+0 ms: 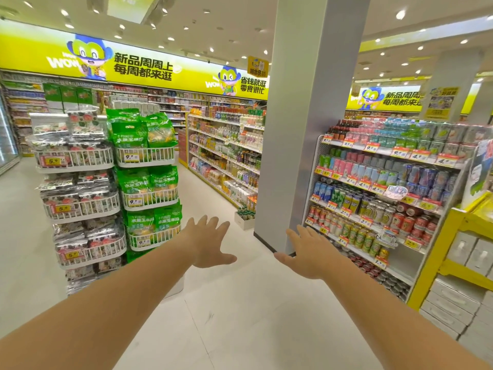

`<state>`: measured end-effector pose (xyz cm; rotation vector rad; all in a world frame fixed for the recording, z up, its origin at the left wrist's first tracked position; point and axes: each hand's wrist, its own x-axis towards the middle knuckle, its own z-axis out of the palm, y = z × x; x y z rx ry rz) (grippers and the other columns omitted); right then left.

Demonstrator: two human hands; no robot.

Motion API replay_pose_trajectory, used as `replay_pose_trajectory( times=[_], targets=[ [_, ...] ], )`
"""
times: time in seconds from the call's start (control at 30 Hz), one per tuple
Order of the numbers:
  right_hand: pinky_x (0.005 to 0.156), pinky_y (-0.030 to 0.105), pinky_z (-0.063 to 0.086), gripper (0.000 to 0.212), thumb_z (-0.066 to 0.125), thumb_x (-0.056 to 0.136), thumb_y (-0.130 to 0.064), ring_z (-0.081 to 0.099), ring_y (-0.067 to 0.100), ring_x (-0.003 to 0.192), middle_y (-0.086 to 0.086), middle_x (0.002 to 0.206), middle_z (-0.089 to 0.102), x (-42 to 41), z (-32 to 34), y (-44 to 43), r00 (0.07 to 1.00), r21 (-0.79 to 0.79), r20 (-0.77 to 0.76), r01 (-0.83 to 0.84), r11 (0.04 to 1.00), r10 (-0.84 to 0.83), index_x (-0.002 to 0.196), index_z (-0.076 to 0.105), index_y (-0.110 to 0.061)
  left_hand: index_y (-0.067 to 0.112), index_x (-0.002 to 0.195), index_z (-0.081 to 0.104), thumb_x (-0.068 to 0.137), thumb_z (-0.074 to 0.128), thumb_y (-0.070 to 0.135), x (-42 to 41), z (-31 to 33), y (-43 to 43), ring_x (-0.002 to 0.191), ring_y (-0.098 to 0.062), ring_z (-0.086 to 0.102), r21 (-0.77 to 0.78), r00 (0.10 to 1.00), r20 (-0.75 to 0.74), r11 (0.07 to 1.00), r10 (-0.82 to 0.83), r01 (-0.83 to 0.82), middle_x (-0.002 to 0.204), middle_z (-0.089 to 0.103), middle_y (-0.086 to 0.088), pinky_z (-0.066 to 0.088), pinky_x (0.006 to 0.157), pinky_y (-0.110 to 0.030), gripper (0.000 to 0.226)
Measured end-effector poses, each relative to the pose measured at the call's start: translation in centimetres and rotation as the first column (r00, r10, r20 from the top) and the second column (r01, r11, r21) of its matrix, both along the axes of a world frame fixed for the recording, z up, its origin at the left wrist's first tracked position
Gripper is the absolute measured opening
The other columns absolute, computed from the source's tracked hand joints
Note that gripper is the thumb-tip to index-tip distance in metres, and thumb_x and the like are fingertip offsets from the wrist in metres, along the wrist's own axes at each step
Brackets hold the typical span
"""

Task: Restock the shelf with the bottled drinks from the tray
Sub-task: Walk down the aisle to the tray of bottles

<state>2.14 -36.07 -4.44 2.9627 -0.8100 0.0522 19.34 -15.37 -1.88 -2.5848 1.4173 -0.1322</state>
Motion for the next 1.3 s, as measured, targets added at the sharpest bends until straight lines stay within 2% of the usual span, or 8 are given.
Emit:
replay_pose_trajectory(
  times=[0.1, 0.23, 0.53, 0.83, 1.03, 1.3],
  targets=[
    [0.119, 0.048, 0.016, 0.091, 0.026, 0.087, -0.079, 0.013, 0.03, 0.15, 0.009, 0.164, 0.014, 5.3, 0.4, -4.0, 1.0, 0.013, 0.027, 0.013, 1.0, -0.013, 0.157, 0.008, -0.023, 0.022, 0.157, 0.003, 0.085, 0.036, 0.078, 6.2, 0.8, -3.9, 0.15, -0.035, 0.006, 0.025, 1.0, 0.006, 1.0, 0.004, -0.005, 0.164, 0.009, -0.011, 0.011, 0.119, -0.055, 0.097],
    [0.121, 0.05, 0.011, 0.092, 0.022, 0.086, -0.08, 0.005, 0.03, 0.152, 0.009, 0.166, 0.006, 12.2, -0.1, -9.9, 0.998, 0.021, 0.034, 0.046, 0.999, -0.047, 0.157, 0.003, -0.024, 0.021, 0.157, 0.002, 0.085, 0.032, 0.078, 14.3, 1.6, -10.2, 0.15, -0.035, 0.007, 0.003, 0.999, 0.041, 1.0, -0.011, 0.011, 0.164, 0.009, -0.011, 0.014, 0.119, -0.054, 0.096],
    [0.121, 0.049, 0.003, 0.089, 0.022, 0.088, -0.077, -0.006, 0.029, 0.152, 0.009, 0.166, -0.005, 27.2, -3.6, -26.1, 0.996, 0.036, 0.067, 0.05, 0.998, -0.052, 0.157, -0.001, -0.027, 0.022, 0.157, -0.005, 0.087, 0.027, 0.077, 29.1, -3.4, -25.7, 0.15, -0.034, 0.003, -0.021, 0.998, 0.057, 0.999, -0.034, 0.035, 0.165, 0.002, -0.01, 0.009, 0.119, -0.056, 0.094],
    [0.121, 0.046, 0.002, 0.085, 0.022, 0.091, -0.072, -0.007, 0.029, 0.152, 0.01, 0.166, -0.006, 45.9, -4.3, -43.4, 0.995, -0.011, 0.095, -0.011, 1.0, 0.012, 0.158, -0.002, -0.025, 0.022, 0.156, -0.006, 0.087, 0.023, 0.077, 45.5, -4.7, -42.3, 0.15, -0.033, 0.001, -0.131, 0.998, 0.04, 0.991, 0.038, -0.033, 0.165, -0.001, -0.01, 0.01, 0.119, -0.055, 0.094],
    [0.121, 0.045, 0.001, 0.082, 0.022, 0.093, -0.068, -0.006, 0.029, 0.152, 0.01, 0.166, -0.005, 58.6, -6.6, -52.6, 0.994, 0.027, 0.084, -0.066, 0.997, 0.063, 0.158, 0.0, -0.023, 0.019, 0.157, -0.005, 0.088, 0.023, 0.073, 56.8, -7.6, -51.7, 0.15, -0.035, 0.003, -0.148, 0.997, 0.048, 0.987, 0.068, -0.061, 0.164, -0.002, -0.013, 0.009, 0.118, -0.056, 0.092],
    [0.121, 0.045, 0.0, 0.079, 0.028, 0.096, -0.063, -0.009, 0.028, 0.152, 0.012, 0.166, -0.005, 78.5, -9.6, -65.3, 0.992, 0.074, 0.11, -0.065, 0.995, 0.056, 0.158, 0.002, -0.022, 0.019, 0.156, -0.006, 0.088, 0.022, 0.072, 77.1, -11.7, -64.9, 0.15, -0.035, 0.001, -0.123, 0.998, 0.031, 0.991, 0.056, -0.052, 0.164, -0.004, -0.012, 0.009, 0.118, -0.056, 0.091]
  ],
)
